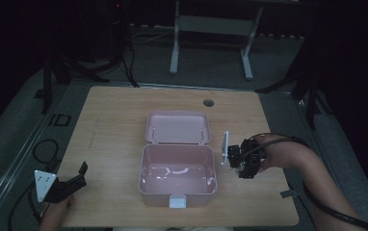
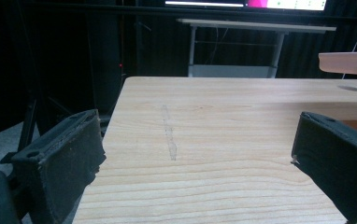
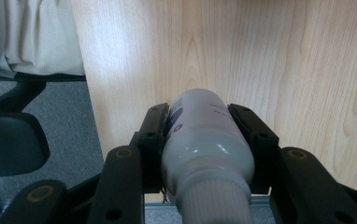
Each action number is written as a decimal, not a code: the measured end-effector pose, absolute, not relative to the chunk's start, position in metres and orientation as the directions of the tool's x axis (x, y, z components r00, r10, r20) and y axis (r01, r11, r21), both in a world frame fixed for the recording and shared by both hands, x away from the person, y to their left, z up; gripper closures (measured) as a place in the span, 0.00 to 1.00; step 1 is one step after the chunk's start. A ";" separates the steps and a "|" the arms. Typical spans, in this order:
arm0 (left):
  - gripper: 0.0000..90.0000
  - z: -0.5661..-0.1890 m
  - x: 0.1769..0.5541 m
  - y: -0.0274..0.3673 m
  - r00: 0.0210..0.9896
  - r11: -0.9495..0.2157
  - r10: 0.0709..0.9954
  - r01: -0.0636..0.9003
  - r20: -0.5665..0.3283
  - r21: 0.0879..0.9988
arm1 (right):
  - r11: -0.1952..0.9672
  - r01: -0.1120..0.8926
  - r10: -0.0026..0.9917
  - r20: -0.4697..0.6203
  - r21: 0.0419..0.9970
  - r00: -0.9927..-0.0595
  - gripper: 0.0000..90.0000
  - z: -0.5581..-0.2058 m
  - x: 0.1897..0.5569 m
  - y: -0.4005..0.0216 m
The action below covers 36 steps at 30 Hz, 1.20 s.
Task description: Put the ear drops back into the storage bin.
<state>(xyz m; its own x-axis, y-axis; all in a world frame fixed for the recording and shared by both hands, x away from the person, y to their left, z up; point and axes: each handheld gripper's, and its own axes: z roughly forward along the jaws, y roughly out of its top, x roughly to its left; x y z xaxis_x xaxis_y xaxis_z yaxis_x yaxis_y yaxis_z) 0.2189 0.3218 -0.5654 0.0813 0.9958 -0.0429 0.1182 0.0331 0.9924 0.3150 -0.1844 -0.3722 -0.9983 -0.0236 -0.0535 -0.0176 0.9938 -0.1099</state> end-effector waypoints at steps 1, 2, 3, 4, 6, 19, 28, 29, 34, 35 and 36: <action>0.03 -0.565 0.219 0.322 0.082 0.033 0.996 0.118 -0.043 0.992 | 0.994 -0.021 -0.027 -0.053 -0.108 -0.998 0.66 -0.372 0.315 -0.183; 0.03 -0.565 0.219 0.322 0.081 0.033 0.996 0.117 -0.043 0.993 | 0.994 -0.022 -0.028 -0.054 -0.110 -0.998 0.66 -0.371 0.315 -0.181; 0.03 -0.565 0.219 0.322 0.081 0.033 0.996 0.117 -0.043 0.993 | 0.994 -0.025 -0.031 -0.054 -0.109 -0.998 0.66 -0.371 0.315 -0.179; 0.03 -0.565 0.219 0.322 0.081 0.033 0.996 0.118 -0.042 0.993 | 0.994 -0.028 -0.034 -0.055 -0.108 -0.998 0.66 -0.370 0.316 -0.176; 0.03 -0.565 0.219 0.322 0.081 0.033 0.996 0.118 -0.043 0.992 | 0.994 -0.030 -0.036 -0.055 -0.105 -0.998 0.66 -0.369 0.316 -0.173; 0.03 -0.565 0.219 0.322 0.083 0.034 0.996 0.117 -0.044 0.992 | 0.992 -0.074 -0.079 -0.046 -0.099 -0.996 0.66 -0.371 0.316 -0.146; 0.03 -0.565 0.219 0.322 0.083 0.035 0.995 0.117 -0.045 0.993 | 0.988 -0.116 -0.121 -0.039 -0.105 -0.992 0.66 -0.376 0.317 -0.125; 0.03 -0.565 0.219 0.322 0.084 0.035 0.995 0.117 -0.045 0.993 | 0.987 -0.121 -0.125 -0.038 -0.103 -0.991 0.66 -0.376 0.316 -0.122; 0.03 -0.565 0.219 0.322 0.084 0.034 0.995 0.116 -0.044 0.993 | 0.983 -0.152 -0.155 -0.027 -0.103 -0.988 0.66 -0.379 0.315 -0.110; 0.03 -0.565 0.219 0.322 0.085 0.034 0.995 0.116 -0.044 0.993 | 0.982 -0.158 -0.161 -0.024 -0.107 -0.987 0.66 -0.380 0.314 -0.107; 0.03 -0.565 0.219 0.322 0.085 0.035 0.995 0.116 -0.045 0.993 | 0.981 -0.163 -0.166 -0.021 -0.104 -0.986 0.66 -0.381 0.314 -0.105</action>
<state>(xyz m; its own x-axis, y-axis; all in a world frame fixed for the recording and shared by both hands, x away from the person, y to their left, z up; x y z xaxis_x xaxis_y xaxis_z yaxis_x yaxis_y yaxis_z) 0.2188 0.3220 -0.5655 0.0845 0.9954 -0.0450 0.1158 0.0350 0.9927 0.3143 -0.1052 -0.3808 -0.9859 -0.1658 -0.0210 -0.1628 0.9812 -0.1040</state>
